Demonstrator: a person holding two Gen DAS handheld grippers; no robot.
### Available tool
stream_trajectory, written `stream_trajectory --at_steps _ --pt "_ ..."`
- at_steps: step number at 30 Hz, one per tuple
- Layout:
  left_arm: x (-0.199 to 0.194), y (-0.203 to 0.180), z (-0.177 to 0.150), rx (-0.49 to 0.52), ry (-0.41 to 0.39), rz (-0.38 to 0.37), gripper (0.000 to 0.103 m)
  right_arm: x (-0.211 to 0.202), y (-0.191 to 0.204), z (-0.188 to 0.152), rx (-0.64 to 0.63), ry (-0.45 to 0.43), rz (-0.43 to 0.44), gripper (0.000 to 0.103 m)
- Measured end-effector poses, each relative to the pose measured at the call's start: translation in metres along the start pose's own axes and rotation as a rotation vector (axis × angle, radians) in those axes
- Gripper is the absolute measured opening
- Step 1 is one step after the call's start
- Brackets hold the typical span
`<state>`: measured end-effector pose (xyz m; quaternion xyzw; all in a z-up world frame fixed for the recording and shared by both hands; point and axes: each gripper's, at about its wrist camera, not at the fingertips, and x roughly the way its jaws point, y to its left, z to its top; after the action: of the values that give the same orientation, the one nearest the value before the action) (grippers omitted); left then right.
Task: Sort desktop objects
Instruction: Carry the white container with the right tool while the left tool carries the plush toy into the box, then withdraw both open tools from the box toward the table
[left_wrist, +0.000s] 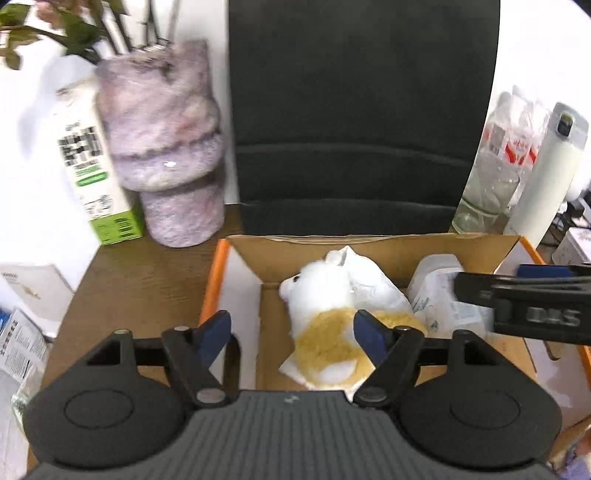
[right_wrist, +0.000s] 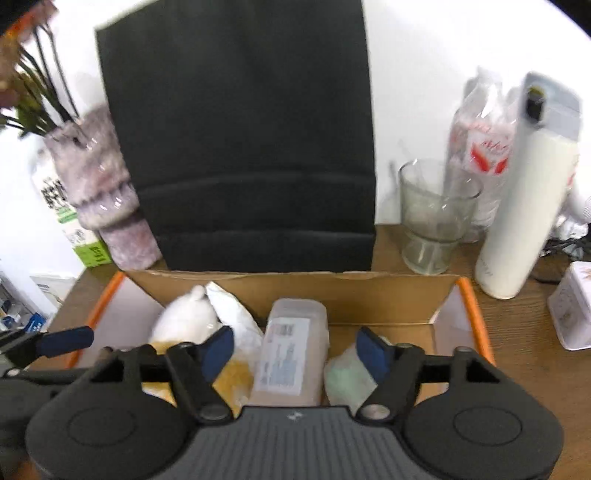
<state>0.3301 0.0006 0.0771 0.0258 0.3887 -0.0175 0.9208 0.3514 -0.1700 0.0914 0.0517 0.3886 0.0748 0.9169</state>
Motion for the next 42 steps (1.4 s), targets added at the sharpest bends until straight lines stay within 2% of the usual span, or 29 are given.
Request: stream_trajectory --at_steps 2,5,11,14,19,25,28,32,34,36,40,42 --pt "-0.019 0.001 -0.008 0.012 -0.022 0.012 0.080 -0.019 0.001 -0.001 -0.015 -0.016 -0.009 0.076" --pt "-0.055 0.004 -0.037 0.004 -0.055 0.006 0.087 -0.059 -0.006 -0.019 -0.050 -0.041 -0.006 0.089" --pt "-0.119 0.001 -0.101 -0.040 -0.089 -0.019 0.097 -0.136 -0.026 -0.096 -0.147 -0.094 -0.120 0.089" --pt "-0.157 -0.005 -0.138 -0.059 -0.151 -0.059 0.103 -0.170 -0.034 -0.134 -0.125 -0.119 -0.101 0.090" --pt "-0.204 -0.017 -0.207 -0.071 -0.210 -0.082 0.103 -0.224 -0.031 -0.206 -0.111 -0.167 -0.034 0.093" --pt "-0.235 -0.025 -0.303 -0.049 -0.272 0.006 0.103 -0.257 -0.015 -0.295 -0.156 -0.240 -0.013 0.095" --pt "-0.246 -0.022 -0.339 -0.015 -0.315 0.005 0.103 -0.264 -0.009 -0.337 -0.168 -0.285 -0.033 0.095" --pt "-0.249 -0.023 -0.363 0.024 -0.391 0.021 0.103 -0.273 0.001 -0.378 -0.209 -0.303 -0.033 0.095" --pt "-0.243 -0.026 -0.363 0.039 -0.370 0.032 0.103 -0.277 0.011 -0.388 -0.294 -0.327 -0.020 0.100" --pt "-0.241 -0.026 -0.364 0.041 -0.373 0.047 0.103 -0.276 0.021 -0.392 -0.365 -0.341 -0.053 0.103" --pt "-0.238 -0.019 -0.365 0.001 -0.371 0.044 0.103 -0.266 0.027 -0.402 -0.378 -0.334 -0.073 0.101" --pt "-0.237 -0.014 -0.365 -0.036 -0.360 0.032 0.103 -0.268 0.028 -0.404 -0.396 -0.371 -0.071 0.102"
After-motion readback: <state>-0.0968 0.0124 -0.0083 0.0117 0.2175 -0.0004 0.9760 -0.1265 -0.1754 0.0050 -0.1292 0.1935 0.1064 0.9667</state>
